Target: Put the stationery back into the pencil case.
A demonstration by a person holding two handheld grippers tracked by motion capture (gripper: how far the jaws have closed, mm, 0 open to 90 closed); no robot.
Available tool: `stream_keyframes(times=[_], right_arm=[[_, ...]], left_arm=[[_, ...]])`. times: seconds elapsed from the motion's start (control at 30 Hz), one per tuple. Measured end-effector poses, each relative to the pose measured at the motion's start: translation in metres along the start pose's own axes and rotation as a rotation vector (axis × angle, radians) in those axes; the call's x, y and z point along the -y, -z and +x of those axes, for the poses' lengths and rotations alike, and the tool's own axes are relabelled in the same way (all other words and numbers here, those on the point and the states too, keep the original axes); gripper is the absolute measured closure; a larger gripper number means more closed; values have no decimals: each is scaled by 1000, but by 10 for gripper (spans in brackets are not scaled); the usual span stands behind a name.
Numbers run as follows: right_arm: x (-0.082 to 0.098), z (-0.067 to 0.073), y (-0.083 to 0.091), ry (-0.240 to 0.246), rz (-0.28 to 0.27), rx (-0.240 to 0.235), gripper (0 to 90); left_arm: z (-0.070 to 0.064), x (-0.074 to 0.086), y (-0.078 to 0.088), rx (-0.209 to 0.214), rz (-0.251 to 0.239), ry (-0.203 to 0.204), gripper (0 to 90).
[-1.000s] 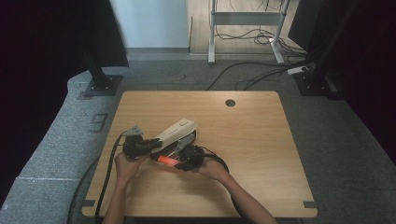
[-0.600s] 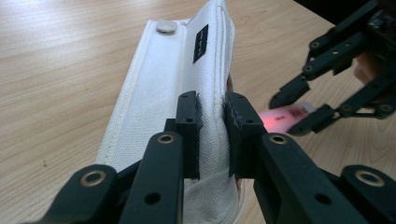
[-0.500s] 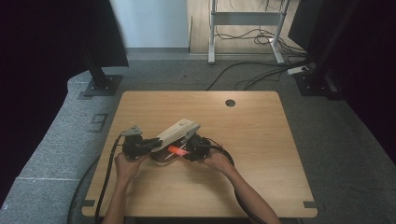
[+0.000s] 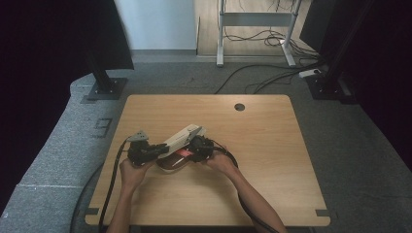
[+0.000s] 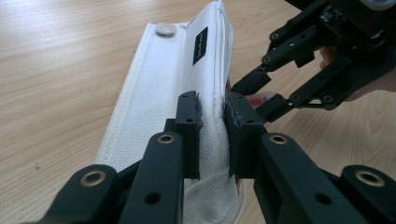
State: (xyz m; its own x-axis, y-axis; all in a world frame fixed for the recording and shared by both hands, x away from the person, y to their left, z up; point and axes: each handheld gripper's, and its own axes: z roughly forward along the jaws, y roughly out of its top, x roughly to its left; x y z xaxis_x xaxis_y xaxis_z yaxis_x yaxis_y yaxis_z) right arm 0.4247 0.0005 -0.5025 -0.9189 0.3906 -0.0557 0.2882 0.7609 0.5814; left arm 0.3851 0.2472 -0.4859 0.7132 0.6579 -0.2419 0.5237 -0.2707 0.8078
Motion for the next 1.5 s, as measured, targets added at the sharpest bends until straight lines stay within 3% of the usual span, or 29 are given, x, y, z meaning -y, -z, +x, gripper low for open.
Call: stream_keyframes(times=[0.67,0.77,1.0,1.27,1.5], right_arm=[[-15,-9,-23,-28,-37,16,643],[-14,-8,-19,-31,-40,24,587],[-8,-4,-6,-32,-45,33,551],[14,0,11,-64,-60,71,560],[23,-4,8,-83,-26,92,619]], left_arm=[[-1,0,-1,6,1,1,768],[0,0,-1,6,-1,2,769],[1,0,-1,10,3,1,768],[1,1,-3,15,5,4,766],[0,1,-3,17,5,4,765]])
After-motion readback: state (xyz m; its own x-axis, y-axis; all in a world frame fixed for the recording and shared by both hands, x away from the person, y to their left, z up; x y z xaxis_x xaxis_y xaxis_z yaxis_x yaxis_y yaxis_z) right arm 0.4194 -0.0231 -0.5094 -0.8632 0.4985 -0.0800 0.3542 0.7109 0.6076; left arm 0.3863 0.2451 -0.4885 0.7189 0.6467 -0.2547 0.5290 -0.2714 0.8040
